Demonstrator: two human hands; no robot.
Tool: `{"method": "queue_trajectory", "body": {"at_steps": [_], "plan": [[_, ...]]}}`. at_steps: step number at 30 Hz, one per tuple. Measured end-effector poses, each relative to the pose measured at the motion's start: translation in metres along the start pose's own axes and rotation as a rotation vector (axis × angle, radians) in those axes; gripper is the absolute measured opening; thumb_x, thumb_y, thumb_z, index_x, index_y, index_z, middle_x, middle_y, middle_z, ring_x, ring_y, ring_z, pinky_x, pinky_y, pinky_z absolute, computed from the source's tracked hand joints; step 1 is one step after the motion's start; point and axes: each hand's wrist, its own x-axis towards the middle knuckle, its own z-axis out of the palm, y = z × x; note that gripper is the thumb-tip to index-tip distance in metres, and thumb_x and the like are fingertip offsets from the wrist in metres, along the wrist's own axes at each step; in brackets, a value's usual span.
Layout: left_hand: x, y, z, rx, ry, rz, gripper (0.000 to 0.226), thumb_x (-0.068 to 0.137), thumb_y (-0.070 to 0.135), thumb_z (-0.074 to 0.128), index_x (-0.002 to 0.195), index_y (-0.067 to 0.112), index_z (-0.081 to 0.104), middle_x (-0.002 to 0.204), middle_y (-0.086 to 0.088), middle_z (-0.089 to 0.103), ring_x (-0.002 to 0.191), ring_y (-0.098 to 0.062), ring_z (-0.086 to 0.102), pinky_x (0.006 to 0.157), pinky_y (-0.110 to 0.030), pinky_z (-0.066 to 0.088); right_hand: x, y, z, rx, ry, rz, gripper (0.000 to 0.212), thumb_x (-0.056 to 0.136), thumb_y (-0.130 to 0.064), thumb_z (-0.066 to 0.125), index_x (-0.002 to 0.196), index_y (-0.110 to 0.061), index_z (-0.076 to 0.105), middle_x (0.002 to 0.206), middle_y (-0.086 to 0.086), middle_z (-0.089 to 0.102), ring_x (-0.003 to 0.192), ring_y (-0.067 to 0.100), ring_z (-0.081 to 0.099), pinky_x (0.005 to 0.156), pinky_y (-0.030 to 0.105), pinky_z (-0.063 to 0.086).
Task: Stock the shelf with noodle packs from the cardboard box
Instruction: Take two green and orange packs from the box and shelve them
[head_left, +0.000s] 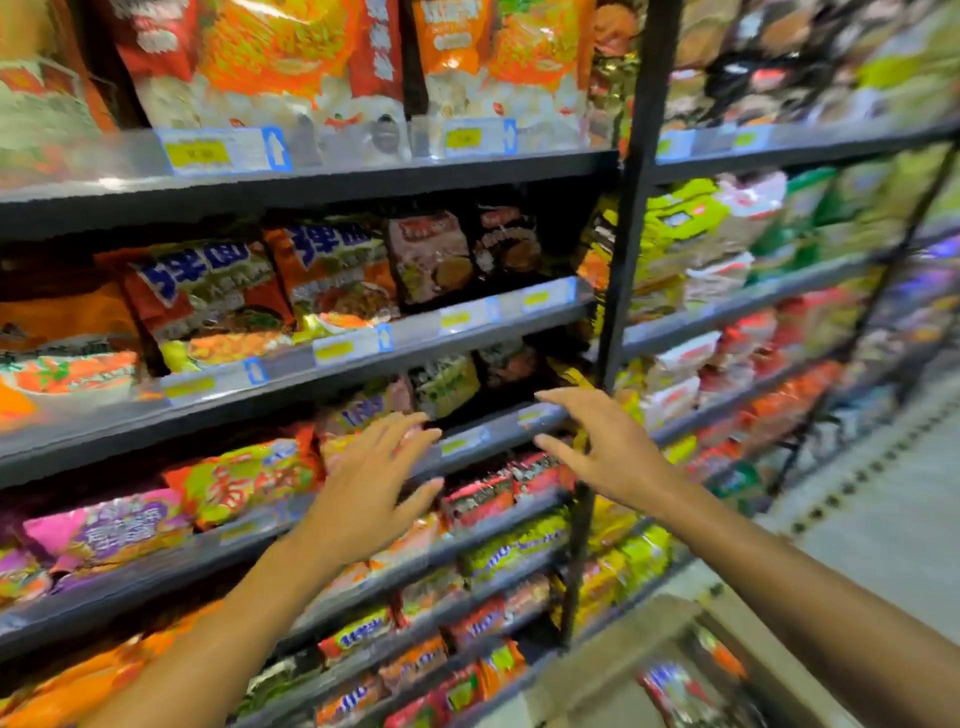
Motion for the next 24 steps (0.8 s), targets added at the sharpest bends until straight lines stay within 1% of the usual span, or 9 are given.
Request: {"method": "queue_trajectory", "body": {"at_steps": [4, 7, 8, 11, 14, 16, 19, 22, 24], "plan": [[-0.014, 0.035, 0.045, -0.041, -0.116, 0.073, 0.061, 0.096, 0.055, 0.044, 0.136, 0.010, 0.057, 0.144, -0.013, 0.051, 0.134, -0.038, 0.046, 0.113, -0.052, 0.034, -0.080, 0.022, -0.005, -0.094, -0.095, 0.103, 0.060, 0.092, -0.057, 0.059, 0.142, -0.026, 0.050, 0.142, -0.004, 0.055, 0.133, 0.015, 0.047, 0.112, 0.037, 0.039], [-0.024, 0.069, 0.074, -0.073, -0.275, 0.042, 0.071, 0.096, 0.068, 0.028, 0.150, 0.023, 0.040, 0.160, -0.002, 0.029, 0.149, -0.031, 0.022, 0.122, -0.046, 0.011, -0.136, 0.032, -0.015, -0.143, -0.190, 0.194, 0.064, 0.094, -0.062, 0.051, 0.149, -0.029, 0.044, 0.153, -0.005, 0.044, 0.143, 0.014, 0.034, 0.117, 0.031, 0.026], [-0.026, 0.081, 0.082, -0.081, -0.311, 0.054, 0.073, 0.095, 0.070, 0.024, 0.151, 0.025, 0.038, 0.161, -0.001, 0.026, 0.150, -0.031, 0.019, 0.122, -0.046, 0.008, -0.153, 0.036, -0.018, -0.154, -0.219, 0.226, 0.064, 0.095, -0.063, 0.048, 0.150, -0.031, 0.041, 0.156, -0.007, 0.039, 0.145, 0.013, 0.029, 0.119, 0.031, 0.023], [-0.029, 0.121, 0.099, -0.140, -0.390, 0.096, 0.092, 0.087, 0.081, 0.006, 0.149, 0.022, 0.042, 0.161, -0.003, 0.027, 0.150, -0.033, 0.018, 0.122, -0.053, 0.013, -0.204, 0.053, -0.031, -0.124, -0.306, 0.382, 0.067, 0.095, -0.068, 0.042, 0.153, -0.037, 0.033, 0.161, -0.012, 0.029, 0.149, 0.012, 0.020, 0.122, 0.035, 0.018], [-0.025, 0.161, 0.112, -0.178, -0.454, 0.102, 0.106, 0.074, 0.087, -0.009, 0.155, 0.028, 0.026, 0.165, 0.004, 0.012, 0.152, -0.026, 0.004, 0.123, -0.048, 0.004, -0.245, 0.074, -0.051, -0.117, -0.331, 0.512, 0.080, 0.086, -0.081, 0.031, 0.153, -0.036, 0.032, 0.162, -0.010, 0.027, 0.150, 0.013, 0.020, 0.121, 0.037, 0.020], [-0.019, 0.190, 0.121, -0.170, -0.494, 0.112, 0.115, 0.067, 0.089, -0.018, 0.155, 0.028, 0.024, 0.165, 0.004, 0.011, 0.152, -0.025, 0.005, 0.123, -0.047, 0.005, -0.270, 0.092, -0.067, -0.129, -0.341, 0.563, 0.080, 0.086, -0.079, 0.031, 0.153, -0.036, 0.032, 0.161, -0.009, 0.028, 0.149, 0.014, 0.023, 0.120, 0.036, 0.020], [-0.006, 0.233, 0.144, -0.168, -0.500, 0.110, 0.114, 0.069, 0.089, -0.017, 0.154, 0.028, 0.029, 0.164, 0.003, 0.017, 0.151, -0.026, 0.011, 0.122, -0.047, 0.012, -0.306, 0.129, -0.091, -0.141, -0.363, 0.618, 0.074, 0.090, -0.077, 0.032, 0.152, -0.038, 0.031, 0.160, -0.007, 0.031, 0.147, 0.015, 0.026, 0.120, 0.037, 0.023], [0.011, 0.286, 0.166, -0.176, -0.534, 0.096, 0.109, 0.070, 0.087, -0.012, 0.154, 0.029, 0.028, 0.163, 0.004, 0.017, 0.150, -0.025, 0.013, 0.122, -0.045, 0.012, -0.341, 0.170, -0.115, -0.126, -0.360, 0.659, 0.099, 0.076, -0.093, 0.014, 0.152, -0.033, 0.035, 0.159, -0.006, 0.035, 0.146, 0.015, 0.029, 0.119, 0.035, 0.026], [0.020, 0.322, 0.181, -0.194, -0.554, 0.101, 0.112, 0.068, 0.090, -0.009, 0.153, 0.028, 0.029, 0.163, 0.002, 0.018, 0.150, -0.025, 0.015, 0.120, -0.043, 0.012, -0.364, 0.195, -0.129, -0.098, -0.357, 0.677, 0.107, 0.071, -0.097, 0.009, 0.151, -0.031, 0.037, 0.157, -0.006, 0.037, 0.145, 0.017, 0.031, 0.118, 0.034, 0.027]]}}
